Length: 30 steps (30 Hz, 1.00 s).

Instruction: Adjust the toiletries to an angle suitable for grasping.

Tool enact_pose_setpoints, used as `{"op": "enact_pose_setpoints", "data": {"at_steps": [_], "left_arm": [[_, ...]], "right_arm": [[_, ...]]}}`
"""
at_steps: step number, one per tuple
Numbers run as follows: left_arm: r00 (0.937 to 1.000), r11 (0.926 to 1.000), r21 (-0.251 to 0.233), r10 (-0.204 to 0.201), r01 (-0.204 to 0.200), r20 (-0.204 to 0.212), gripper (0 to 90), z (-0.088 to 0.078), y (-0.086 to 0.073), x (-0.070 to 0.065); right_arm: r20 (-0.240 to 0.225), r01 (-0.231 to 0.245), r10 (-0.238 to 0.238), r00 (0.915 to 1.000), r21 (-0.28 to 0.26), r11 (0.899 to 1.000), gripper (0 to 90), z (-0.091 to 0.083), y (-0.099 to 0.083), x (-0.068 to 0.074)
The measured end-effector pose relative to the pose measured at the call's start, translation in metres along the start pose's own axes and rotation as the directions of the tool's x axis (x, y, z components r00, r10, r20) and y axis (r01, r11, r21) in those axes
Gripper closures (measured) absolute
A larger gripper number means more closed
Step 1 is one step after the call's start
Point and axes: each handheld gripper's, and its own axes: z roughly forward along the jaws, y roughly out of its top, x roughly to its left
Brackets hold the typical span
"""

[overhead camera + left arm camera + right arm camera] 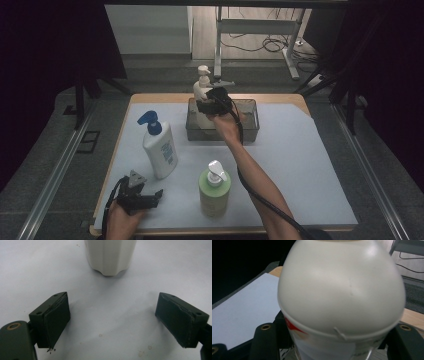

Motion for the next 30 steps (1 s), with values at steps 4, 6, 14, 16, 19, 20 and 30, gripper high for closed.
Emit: {"op": "enact_pose_setpoints", "data": {"at_steps": [4, 6, 14, 16, 19, 20, 30], "left_arm": [[1.0, 1.0, 0.0, 0.0, 0.0, 0.0, 12.1, 0.0, 0.0, 0.0], [1.0, 1.0, 0.0, 0.0, 0.0, 0.0, 12.2, 0.0, 0.0, 0.0], [1.0, 1.0, 0.0, 0.0, 0.0, 0.0, 12.1, 0.0, 0.0, 0.0], [1.0, 1.0, -0.001, -0.001, 0.001, 0.0, 12.1, 0.0, 0.0, 0.0], [1.0, 1.0, -0.001, -0.002, 0.002, 0.0, 12.1, 0.0, 0.0, 0.0], [1.0, 1.0, -0.001, -0.001, 0.001, -0.001, 12.1, 0.0, 0.0, 0.0], [1.0, 1.0, -0.001, -0.002, 0.002, -0.001, 12.2, 0.0, 0.0, 0.0]], "right_arm": [[0.003, 0.003, -0.003, 1.0, 0.005, 1.0, 36.8, -0.001, -0.004, -0.001], [0.004, 0.001, -0.001, 1.0, 0.009, 1.0, 36.7, -0.002, -0.006, 0.0], [0.001, 0.019, -0.019, 0.9998, 0.027, 0.999, 36.5, -0.002, -0.02, 0.0], [0.001, 0.025, -0.025, 0.9997, 0.03, 0.999, 36.4, -0.001, -0.022, 0.001], [-0.005, 0.034, -0.034, 0.9994, 0.037, 0.999, 36.1, 0.0, -0.027, 0.002], [-0.006, 0.036, -0.036, 0.9993, 0.032, 0.999, 36.0, 0.0, -0.029, 0.002], [-0.039, 0.058, -0.056, 0.9977, 0.052, 0.997, 32.8, 0.0, -0.031, -0.001]]}}
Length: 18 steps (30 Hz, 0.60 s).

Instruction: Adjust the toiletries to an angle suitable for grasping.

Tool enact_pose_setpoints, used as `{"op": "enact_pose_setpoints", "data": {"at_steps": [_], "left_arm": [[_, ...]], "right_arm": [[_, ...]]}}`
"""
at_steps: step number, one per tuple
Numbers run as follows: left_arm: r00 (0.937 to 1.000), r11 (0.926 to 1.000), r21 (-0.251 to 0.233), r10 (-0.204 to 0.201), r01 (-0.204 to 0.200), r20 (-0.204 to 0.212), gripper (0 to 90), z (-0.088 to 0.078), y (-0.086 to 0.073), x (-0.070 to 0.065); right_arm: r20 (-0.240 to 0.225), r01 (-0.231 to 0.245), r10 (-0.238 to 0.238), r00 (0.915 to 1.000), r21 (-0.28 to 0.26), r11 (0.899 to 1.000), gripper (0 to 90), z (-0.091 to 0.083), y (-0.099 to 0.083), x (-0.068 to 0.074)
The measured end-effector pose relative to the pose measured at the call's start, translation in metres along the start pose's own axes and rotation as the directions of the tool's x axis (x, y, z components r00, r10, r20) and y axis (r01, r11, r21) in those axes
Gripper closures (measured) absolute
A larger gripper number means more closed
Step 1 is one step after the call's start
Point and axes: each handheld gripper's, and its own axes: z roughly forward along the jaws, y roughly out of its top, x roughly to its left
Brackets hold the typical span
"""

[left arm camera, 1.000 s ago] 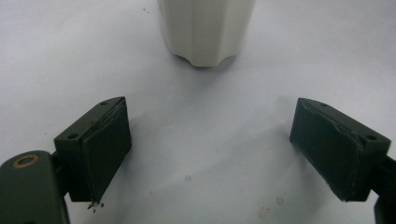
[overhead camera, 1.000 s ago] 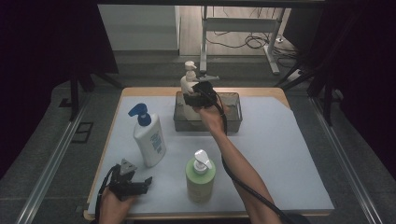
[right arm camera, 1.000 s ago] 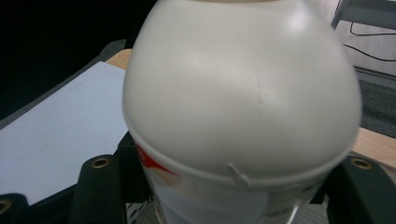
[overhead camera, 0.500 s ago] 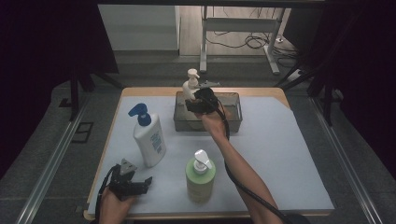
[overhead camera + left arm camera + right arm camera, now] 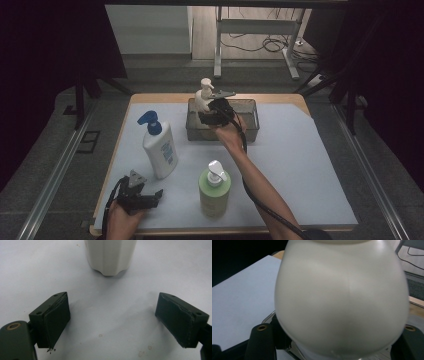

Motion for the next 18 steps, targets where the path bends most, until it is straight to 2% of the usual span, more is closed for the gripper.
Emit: {"op": "enact_pose_setpoints", "data": {"at_steps": [4, 18], "left_arm": [[1.0, 1.0, 0.0, 0.0, 0.0, 0.0, 12.1, 0.0, 0.0, 0.0], [1.0, 1.0, -0.001, 0.0, 0.0, 0.0, 12.1, 0.0, 0.0, 0.0]], "right_arm": [[-0.019, 0.025, -0.025, 0.9995, 0.029, 0.999, 32.2, -0.001, -0.005, -0.002], [-0.061, 0.042, -0.04, 0.9973, 0.034, 0.999, 36.1, -0.019, -0.019, -0.009]]}}
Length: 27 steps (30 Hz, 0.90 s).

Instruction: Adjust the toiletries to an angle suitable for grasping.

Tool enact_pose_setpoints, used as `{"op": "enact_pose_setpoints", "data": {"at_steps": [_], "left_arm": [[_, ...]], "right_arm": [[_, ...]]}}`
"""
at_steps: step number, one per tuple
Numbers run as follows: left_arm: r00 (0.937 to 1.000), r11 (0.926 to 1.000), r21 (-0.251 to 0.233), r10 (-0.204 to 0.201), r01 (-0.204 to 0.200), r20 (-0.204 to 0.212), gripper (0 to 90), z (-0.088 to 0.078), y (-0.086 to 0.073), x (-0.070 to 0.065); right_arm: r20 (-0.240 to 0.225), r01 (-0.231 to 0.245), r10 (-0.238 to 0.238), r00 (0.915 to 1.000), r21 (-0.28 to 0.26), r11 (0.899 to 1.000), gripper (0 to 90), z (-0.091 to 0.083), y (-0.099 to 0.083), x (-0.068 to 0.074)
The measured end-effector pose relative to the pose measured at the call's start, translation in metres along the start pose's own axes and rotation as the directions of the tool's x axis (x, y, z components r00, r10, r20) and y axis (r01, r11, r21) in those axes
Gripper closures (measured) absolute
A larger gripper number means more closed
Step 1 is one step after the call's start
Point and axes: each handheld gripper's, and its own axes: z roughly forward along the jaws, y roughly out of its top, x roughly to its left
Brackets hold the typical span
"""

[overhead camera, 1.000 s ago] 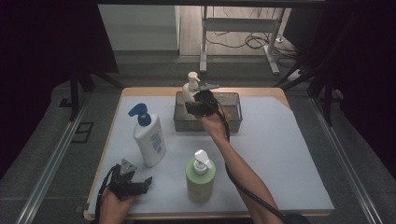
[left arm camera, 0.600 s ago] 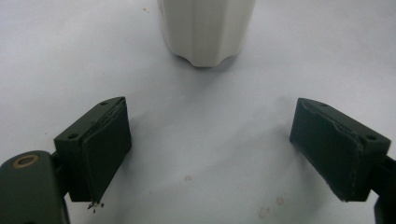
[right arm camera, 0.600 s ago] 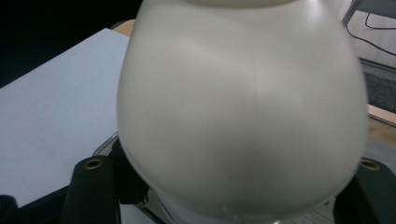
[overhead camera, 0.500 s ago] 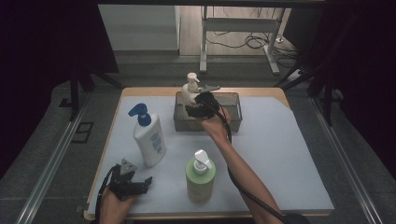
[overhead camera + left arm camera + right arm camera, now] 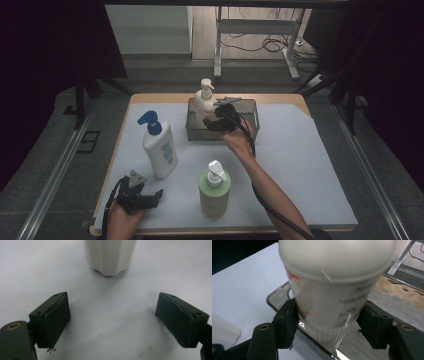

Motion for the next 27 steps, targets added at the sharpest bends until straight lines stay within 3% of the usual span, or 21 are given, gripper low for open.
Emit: {"op": "enact_pose_setpoints", "data": {"at_steps": [9, 15, 20, 23, 27], "left_arm": [[1.0, 1.0, 0.001, 0.001, -0.001, 0.0, 12.1, 0.0, 0.0, 0.0], [1.0, 1.0, 0.0, 0.0, 0.0, 0.0, 12.1, 0.0, 0.0, 0.0], [1.0, 1.0, 0.001, 0.0, 0.0, -0.001, 12.1, 0.0, 0.0, 0.0], [1.0, 1.0, 0.001, -0.001, 0.001, -0.001, 12.2, 0.0, 0.0, 0.0], [1.0, 1.0, 0.001, 0.0, 0.0, -0.001, 12.1, 0.0, 0.0, 0.0]], "right_arm": [[-0.026, 0.012, -0.012, 0.9996, 0.018, 1.0, 46.3, -0.016, -0.011, -0.008], [-0.037, -0.029, 0.03, 0.9988, 0.033, 0.999, 57.1, -0.024, -0.016, -0.021], [-0.021, -0.062, 0.062, 0.9978, 0.039, 0.997, 69.8, -0.024, -0.018, -0.032], [0.009, -0.046, 0.046, 0.9989, 0.047, 0.998, 81.5, -0.018, -0.017, -0.033], [0.026, -0.046, 0.044, 0.9987, 0.055, 0.997, 87.1, -0.012, -0.016, -0.033]]}}
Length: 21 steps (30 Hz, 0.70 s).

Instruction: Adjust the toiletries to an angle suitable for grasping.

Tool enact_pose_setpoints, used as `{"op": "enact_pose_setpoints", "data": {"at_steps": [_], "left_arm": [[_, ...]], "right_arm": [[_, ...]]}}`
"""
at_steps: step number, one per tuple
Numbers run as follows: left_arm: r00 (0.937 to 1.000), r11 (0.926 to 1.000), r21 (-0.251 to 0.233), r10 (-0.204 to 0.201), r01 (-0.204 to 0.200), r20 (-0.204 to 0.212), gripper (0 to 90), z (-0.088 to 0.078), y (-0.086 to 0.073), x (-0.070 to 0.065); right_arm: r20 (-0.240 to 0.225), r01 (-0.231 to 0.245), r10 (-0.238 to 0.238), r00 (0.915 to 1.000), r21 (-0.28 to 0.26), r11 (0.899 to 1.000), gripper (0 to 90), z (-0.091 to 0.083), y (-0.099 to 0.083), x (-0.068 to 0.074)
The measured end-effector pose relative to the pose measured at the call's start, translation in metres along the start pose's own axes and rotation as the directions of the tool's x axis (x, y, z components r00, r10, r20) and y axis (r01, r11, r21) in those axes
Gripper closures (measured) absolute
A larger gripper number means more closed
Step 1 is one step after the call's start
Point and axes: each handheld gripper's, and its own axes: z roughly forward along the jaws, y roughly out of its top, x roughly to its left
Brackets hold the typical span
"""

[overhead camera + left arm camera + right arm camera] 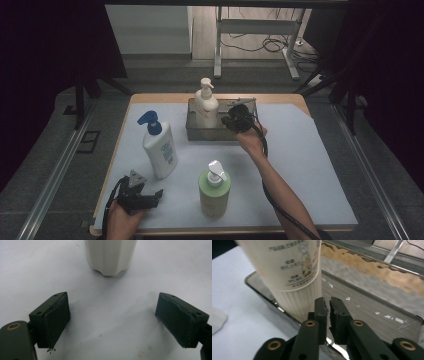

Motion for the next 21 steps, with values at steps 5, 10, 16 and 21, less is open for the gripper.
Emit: {"op": "enact_pose_setpoints", "data": {"at_steps": [5, 10, 16, 21], "left_arm": [[1.0, 1.0, 0.0, 0.0, 0.0, 0.0, 12.1, 0.0, 0.0, 0.0], [1.0, 1.0, -0.001, 0.0, 0.0, 0.001, 12.2, 0.0, 0.0, 0.0], [1.0, 1.0, 0.0, 0.0, 0.0, 0.0, 12.2, 0.0, 0.0, 0.0], [1.0, 1.0, -0.001, -0.001, 0.001, 0.001, 12.2, 0.0, 0.0, 0.0]], "right_arm": [[0.017, 0.003, -0.003, 0.9999, 0.019, 1.0, 89.3, 0.009, 0.004, 0.001], [0.032, -0.008, 0.007, 0.9995, 0.028, 1.0, 89.3, 0.019, 0.008, 0.002], [0.033, -0.03, 0.028, 0.9991, 0.045, 0.999, 89.3, 0.031, 0.007, 0.001], [0.037, -0.036, 0.034, 0.9987, 0.049, 0.998, 89.4, 0.035, 0.005, 0.002]]}}
